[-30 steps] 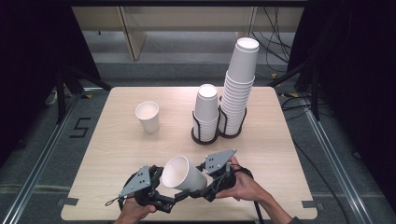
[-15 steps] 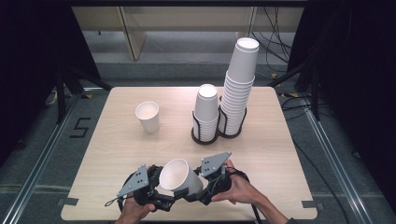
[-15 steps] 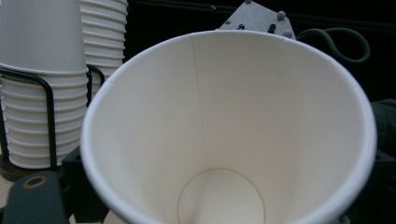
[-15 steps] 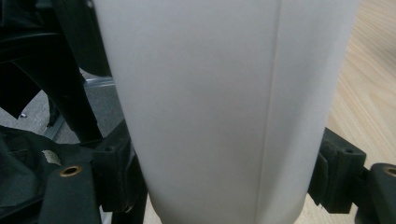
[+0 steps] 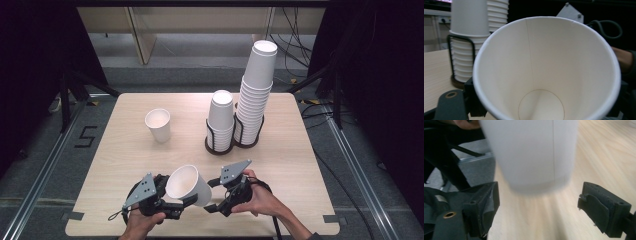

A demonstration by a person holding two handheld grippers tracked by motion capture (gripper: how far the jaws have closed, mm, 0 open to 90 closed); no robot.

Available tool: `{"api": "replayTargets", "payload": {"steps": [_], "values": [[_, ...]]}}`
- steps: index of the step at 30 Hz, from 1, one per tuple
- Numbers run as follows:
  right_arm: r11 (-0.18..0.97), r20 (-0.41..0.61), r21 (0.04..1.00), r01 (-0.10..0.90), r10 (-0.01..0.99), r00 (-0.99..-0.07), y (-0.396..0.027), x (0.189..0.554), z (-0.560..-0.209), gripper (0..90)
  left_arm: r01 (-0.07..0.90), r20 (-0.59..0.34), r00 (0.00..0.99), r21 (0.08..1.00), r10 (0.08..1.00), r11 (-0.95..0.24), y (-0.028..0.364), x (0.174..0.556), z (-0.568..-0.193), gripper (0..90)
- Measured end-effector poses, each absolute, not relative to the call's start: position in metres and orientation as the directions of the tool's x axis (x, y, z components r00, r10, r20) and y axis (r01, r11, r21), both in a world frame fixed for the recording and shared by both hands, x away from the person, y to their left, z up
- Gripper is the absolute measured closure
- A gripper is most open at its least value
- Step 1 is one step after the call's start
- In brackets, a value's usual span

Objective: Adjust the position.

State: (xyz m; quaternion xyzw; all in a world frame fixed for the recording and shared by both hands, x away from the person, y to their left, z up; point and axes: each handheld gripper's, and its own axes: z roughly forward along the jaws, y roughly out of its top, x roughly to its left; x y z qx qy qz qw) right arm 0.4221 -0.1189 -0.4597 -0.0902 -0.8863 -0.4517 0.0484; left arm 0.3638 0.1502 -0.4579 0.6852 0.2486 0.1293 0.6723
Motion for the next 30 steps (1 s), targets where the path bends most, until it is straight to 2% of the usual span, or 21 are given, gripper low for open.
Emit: {"api": "replayTargets", "payload": {"steps": [6, 13, 25, 30], "values": [[0.579, 0.140, 0.779, 0.242, 0.215, -0.967, -0.137, 0.426, -0.458, 18.1, 0.171, -0.109, 0.764, 0.985, 0.636, -0.037, 0.163, 0.374, -0.460, 17.4], [0.584, 0.105, 0.769, 0.260, 0.285, -0.953, -0.153, 0.430, -0.460, 19.2, 0.188, -0.006, 0.658, 0.969, 0.753, -0.157, 0.174, 0.383, -0.462, 17.4], [0.586, 0.068, 0.766, 0.263, 0.332, -0.941, -0.166, 0.431, -0.461, 20.0, 0.245, 0.054, 0.519, 0.947, 0.853, -0.209, 0.193, 0.395, -0.465, 17.1], [0.588, 0.062, 0.761, 0.274, 0.354, -0.933, -0.172, 0.432, -0.463, 20.0, 0.277, 0.035, 0.481, 0.942, 0.876, -0.190, 0.198, 0.400, -0.468, 16.8]]}}
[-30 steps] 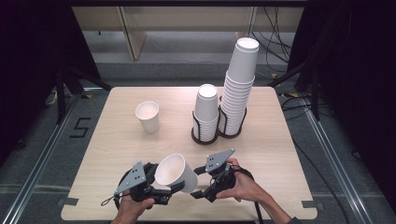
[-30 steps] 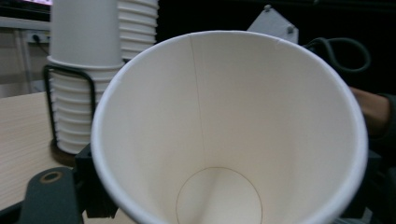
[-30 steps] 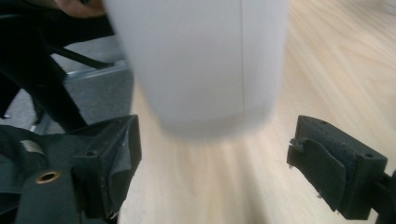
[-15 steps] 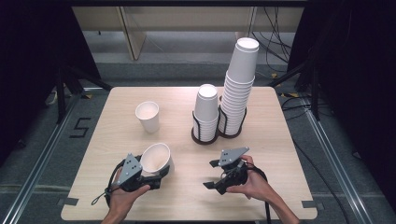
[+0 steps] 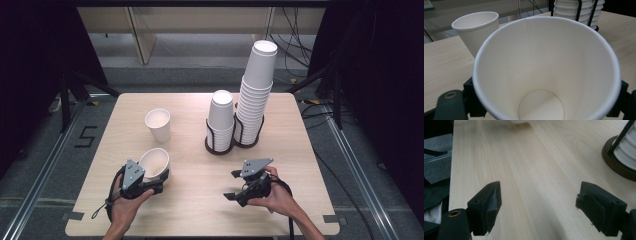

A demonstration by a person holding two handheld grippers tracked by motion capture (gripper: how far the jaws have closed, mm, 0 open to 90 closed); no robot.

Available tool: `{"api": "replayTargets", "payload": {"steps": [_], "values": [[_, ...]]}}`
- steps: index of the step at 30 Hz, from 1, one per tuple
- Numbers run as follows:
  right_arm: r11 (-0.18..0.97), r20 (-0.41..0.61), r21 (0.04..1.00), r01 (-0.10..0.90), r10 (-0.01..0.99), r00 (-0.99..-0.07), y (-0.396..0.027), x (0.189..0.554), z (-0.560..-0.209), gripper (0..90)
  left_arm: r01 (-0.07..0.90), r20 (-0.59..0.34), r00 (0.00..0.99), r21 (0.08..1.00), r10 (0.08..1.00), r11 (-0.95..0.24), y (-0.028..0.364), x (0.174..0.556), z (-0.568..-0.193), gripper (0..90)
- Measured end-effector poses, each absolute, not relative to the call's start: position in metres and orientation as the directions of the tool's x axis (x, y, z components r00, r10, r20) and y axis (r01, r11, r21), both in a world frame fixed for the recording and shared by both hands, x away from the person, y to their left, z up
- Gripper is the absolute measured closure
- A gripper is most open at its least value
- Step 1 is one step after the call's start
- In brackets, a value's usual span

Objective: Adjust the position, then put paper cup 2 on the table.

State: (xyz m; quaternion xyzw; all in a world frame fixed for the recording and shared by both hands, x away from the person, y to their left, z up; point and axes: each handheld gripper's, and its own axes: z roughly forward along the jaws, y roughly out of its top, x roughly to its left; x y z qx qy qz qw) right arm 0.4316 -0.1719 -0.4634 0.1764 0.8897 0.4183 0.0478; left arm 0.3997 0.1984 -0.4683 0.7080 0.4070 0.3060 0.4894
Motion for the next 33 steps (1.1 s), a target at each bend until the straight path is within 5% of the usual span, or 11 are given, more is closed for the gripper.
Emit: {"api": "replayTargets", "payload": {"steps": [33], "values": [[0.553, 0.074, 0.762, 0.338, 0.443, -0.893, -0.192, 0.434, -0.469, 19.8, 0.311, 0.040, 0.387, 0.935, 0.921, -0.171, 0.222, 0.412, -0.470, 16.8]]}}
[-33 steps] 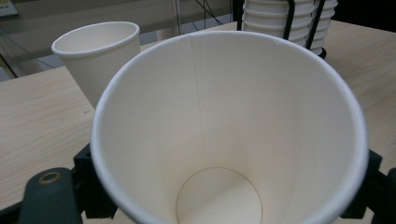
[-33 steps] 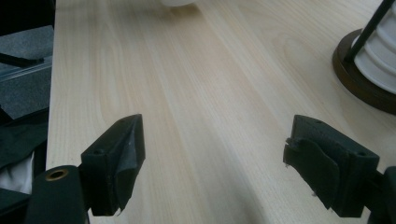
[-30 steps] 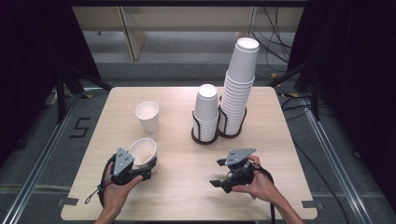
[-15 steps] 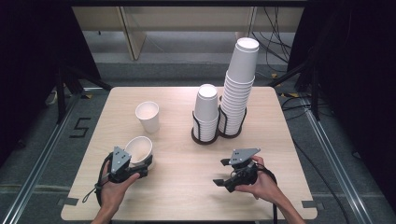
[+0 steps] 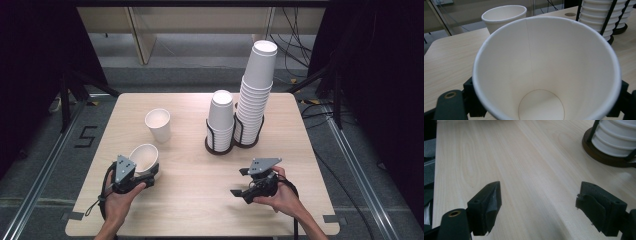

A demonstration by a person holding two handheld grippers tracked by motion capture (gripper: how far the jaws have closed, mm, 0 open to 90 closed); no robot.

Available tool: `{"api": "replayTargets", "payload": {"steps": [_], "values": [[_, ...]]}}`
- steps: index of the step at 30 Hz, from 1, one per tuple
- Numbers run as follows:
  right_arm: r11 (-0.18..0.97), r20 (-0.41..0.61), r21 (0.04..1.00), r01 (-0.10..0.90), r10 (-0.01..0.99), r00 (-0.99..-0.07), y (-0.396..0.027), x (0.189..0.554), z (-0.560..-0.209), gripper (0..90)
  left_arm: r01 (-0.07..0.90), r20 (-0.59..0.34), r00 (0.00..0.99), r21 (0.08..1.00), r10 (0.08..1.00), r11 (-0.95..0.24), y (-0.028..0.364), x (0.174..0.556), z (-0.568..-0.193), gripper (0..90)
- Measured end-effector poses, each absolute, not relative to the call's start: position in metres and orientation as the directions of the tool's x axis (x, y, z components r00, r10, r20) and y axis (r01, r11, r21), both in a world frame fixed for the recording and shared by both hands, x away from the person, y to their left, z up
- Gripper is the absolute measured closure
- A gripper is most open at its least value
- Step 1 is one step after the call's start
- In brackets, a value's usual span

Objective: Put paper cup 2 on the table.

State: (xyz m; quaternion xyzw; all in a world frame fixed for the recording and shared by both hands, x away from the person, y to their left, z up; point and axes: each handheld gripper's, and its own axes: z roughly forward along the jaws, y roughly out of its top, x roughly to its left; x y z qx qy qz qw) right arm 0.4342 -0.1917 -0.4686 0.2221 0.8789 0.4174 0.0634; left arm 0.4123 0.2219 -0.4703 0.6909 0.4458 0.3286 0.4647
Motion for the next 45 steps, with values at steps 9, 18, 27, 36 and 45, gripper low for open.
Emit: {"api": "replayTargets", "payload": {"steps": [9, 18, 27, 36, 45], "values": [[0.550, 0.067, 0.762, 0.341, 0.457, -0.887, -0.195, 0.437, -0.471, 19.5, 0.320, 0.037, 0.347, 0.935, 0.937, -0.156, 0.234, 0.423, -0.468, 16.7], [0.546, 0.064, 0.764, 0.344, 0.467, -0.882, -0.198, 0.439, -0.470, 19.1, 0.329, 0.039, 0.305, 0.933, 0.951, -0.143, 0.251, 0.447, -0.471, 16.4], [0.542, 0.070, 0.766, 0.345, 0.464, -0.883, -0.199, 0.440, -0.471, 19.1, 0.332, 0.039, 0.247, 0.935, 0.968, -0.122, 0.268, 0.472, -0.470, 15.6], [0.538, 0.073, 0.764, 0.355, 0.475, -0.877, -0.200, 0.440, -0.471, 19.2, 0.348, 0.044, 0.224, 0.930, 0.974, -0.122, 0.272, 0.499, -0.471, 15.2], [0.543, 0.070, 0.760, 0.358, 0.479, -0.875, -0.201, 0.442, -0.473, 19.2, 0.360, 0.039, 0.200, 0.926, 0.979, -0.111, 0.278, 0.516, -0.481, 14.7]]}}
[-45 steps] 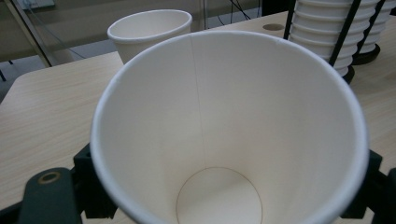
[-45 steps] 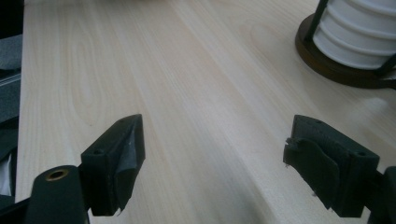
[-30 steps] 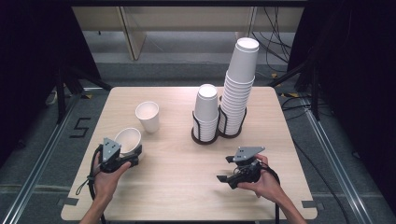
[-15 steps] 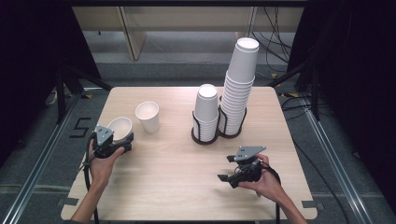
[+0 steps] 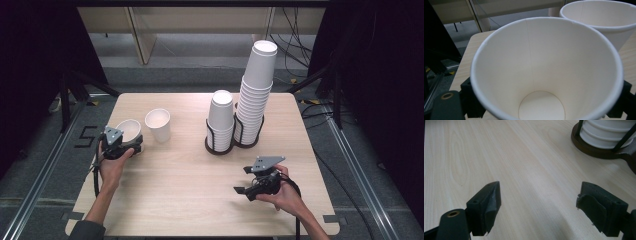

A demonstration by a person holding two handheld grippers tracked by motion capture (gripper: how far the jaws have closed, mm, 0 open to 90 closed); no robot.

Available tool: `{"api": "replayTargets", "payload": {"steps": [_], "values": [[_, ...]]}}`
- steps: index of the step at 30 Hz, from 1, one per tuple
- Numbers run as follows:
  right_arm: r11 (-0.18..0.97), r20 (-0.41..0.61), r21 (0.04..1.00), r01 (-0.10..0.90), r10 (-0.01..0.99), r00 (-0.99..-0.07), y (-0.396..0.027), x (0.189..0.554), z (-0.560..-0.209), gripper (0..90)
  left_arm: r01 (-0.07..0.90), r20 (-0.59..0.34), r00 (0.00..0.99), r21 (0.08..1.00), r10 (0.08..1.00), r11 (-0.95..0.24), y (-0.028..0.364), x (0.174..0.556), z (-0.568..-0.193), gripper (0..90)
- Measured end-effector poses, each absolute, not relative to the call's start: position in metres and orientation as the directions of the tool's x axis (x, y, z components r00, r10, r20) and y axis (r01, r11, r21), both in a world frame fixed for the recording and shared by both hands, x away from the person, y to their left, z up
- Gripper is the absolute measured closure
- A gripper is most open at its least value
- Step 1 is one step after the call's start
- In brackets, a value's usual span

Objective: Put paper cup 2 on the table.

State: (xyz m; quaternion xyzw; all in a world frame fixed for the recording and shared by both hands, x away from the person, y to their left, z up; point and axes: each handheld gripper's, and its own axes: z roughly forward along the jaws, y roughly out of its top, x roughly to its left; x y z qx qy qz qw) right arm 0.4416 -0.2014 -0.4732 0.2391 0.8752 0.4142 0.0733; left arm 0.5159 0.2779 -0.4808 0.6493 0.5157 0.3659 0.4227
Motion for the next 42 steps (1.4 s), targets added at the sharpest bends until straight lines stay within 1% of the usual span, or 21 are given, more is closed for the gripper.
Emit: {"api": "replayTargets", "payload": {"steps": [6, 8, 11, 13, 16, 17, 18, 23, 26, 28, 39, 42], "values": [[0.542, 0.078, 0.756, 0.368, 0.483, -0.872, -0.201, 0.441, -0.474, 19.2, 0.357, 0.049, 0.220, 0.925, 0.974, -0.127, 0.275, 0.523, -0.483, 14.2], [0.543, 0.069, 0.761, 0.355, 0.476, -0.877, -0.201, 0.442, -0.473, 19.2, 0.351, 0.046, 0.238, 0.927, 0.970, -0.130, 0.273, 0.525, -0.485, 13.9], [0.542, 0.082, 0.755, 0.368, 0.479, -0.874, -0.201, 0.441, -0.473, 19.1, 0.352, 0.056, 0.230, 0.926, 0.972, -0.137, 0.270, 0.528, -0.490, 12.6], [0.542, 0.082, 0.756, 0.366, 0.476, -0.875, -0.201, 0.440, -0.473, 19.1, 0.353, 0.035, 0.235, 0.928, 0.971, -0.119, 0.270, 0.529, -0.492, 11.9], [0.546, 0.076, 0.752, 0.368, 0.483, -0.872, -0.200, 0.439, -0.473, 19.1, 0.368, 0.044, 0.256, 0.919, 0.966, -0.140, 0.270, 0.529, -0.495, 11.8], [0.550, 0.067, 0.756, 0.355, 0.475, -0.878, -0.200, 0.440, -0.473, 19.1, 0.365, 0.039, 0.260, 0.921, 0.965, -0.135, 0.271, 0.529, -0.496, 12.1], [0.544, 0.075, 0.756, 0.364, 0.480, -0.874, -0.200, 0.439, -0.473, 19.1, 0.367, 0.032, 0.262, 0.921, 0.964, -0.130, 0.271, 0.528, -0.496, 12.9], [0.546, 0.073, 0.757, 0.358, 0.475, -0.877, -0.202, 0.440, -0.472, 19.1, 0.411, -0.002, 0.260, 0.905, 0.965, -0.109, 0.272, 0.526, -0.498, 14.4], [0.544, 0.060, 0.763, 0.350, 0.478, -0.876, -0.202, 0.440, -0.472, 19.2, 0.441, 0.007, 0.259, 0.889, 0.966, -0.124, 0.273, 0.523, -0.499, 14.4], [0.544, 0.071, 0.759, 0.358, 0.477, -0.876, -0.202, 0.440, -0.472, 19.2, 0.459, -0.018, 0.258, 0.882, 0.966, -0.106, 0.276, 0.522, -0.499, 14.4], [0.540, 0.066, 0.764, 0.354, 0.480, -0.875, -0.203, 0.439, -0.471, 19.3, 0.469, 0.009, 0.238, 0.874, 0.971, -0.123, 0.281, 0.504, -0.495, 14.4], [0.533, 0.077, 0.763, 0.365, 0.486, -0.871, -0.204, 0.438, -0.471, 19.3, 0.502, 0.014, 0.230, 0.855, 0.973, -0.131, 0.282, 0.499, -0.494, 14.4]]}}
